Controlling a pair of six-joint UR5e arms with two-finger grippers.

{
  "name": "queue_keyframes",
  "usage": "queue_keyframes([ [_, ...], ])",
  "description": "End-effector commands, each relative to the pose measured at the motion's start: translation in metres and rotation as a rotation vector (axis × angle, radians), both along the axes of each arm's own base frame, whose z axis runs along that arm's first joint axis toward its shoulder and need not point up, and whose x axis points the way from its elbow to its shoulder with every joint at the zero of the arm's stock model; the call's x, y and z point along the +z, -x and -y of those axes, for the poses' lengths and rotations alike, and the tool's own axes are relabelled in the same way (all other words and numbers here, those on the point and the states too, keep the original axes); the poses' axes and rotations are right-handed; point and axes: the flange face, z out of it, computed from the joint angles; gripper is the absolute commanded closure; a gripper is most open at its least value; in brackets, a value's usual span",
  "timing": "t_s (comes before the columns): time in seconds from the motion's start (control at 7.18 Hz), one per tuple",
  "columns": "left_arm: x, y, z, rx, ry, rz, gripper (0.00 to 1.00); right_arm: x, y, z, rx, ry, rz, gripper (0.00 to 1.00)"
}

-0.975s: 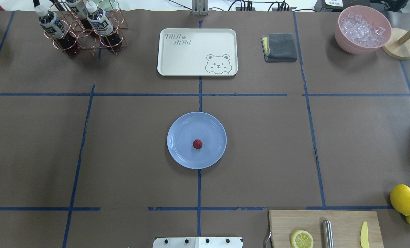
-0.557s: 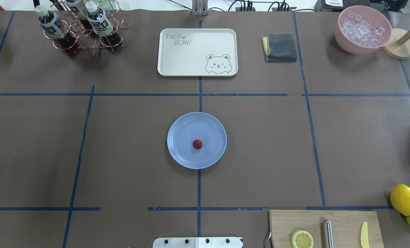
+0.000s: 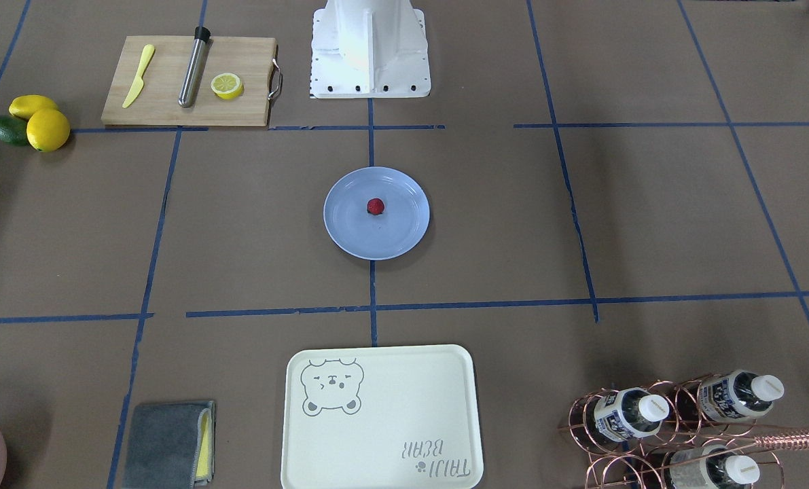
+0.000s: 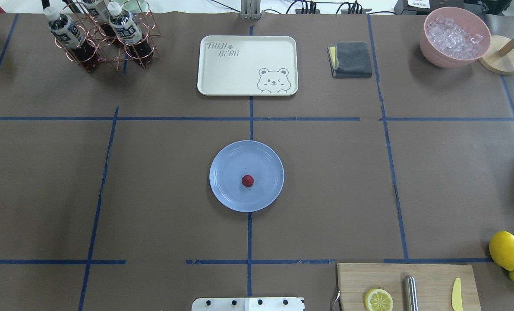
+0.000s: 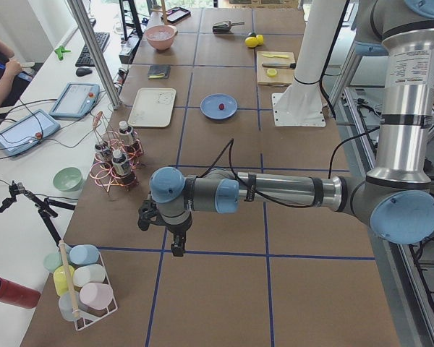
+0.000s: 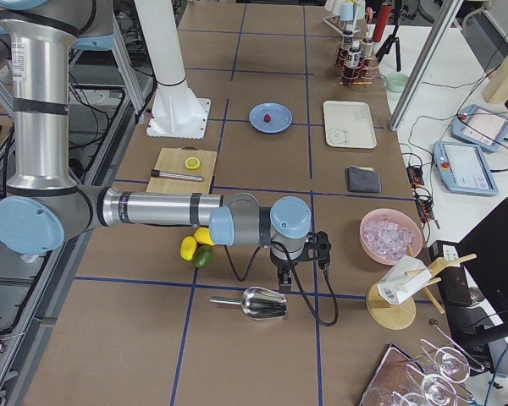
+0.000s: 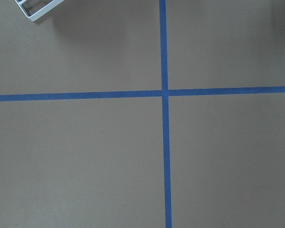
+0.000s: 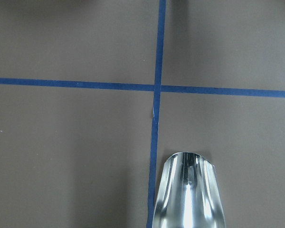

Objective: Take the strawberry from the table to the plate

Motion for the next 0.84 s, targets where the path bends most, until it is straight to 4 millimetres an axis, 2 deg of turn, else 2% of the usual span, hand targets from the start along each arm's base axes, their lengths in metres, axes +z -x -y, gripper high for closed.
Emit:
queue_keyframes([
  [0.0, 0.0003, 0.0007, -0.0007, -0.001, 0.0, 0.0, 0.0, -0.0035, 0.0, 0.0005, 0.013, 0.006, 0.001, 0.0],
  [0.7, 0.0029, -0.0002, 0.0005, 0.0, 0.004, -0.001, 0.0, -0.0065, 0.0, 0.0001, 0.014, -0.042, 0.002, 0.0],
])
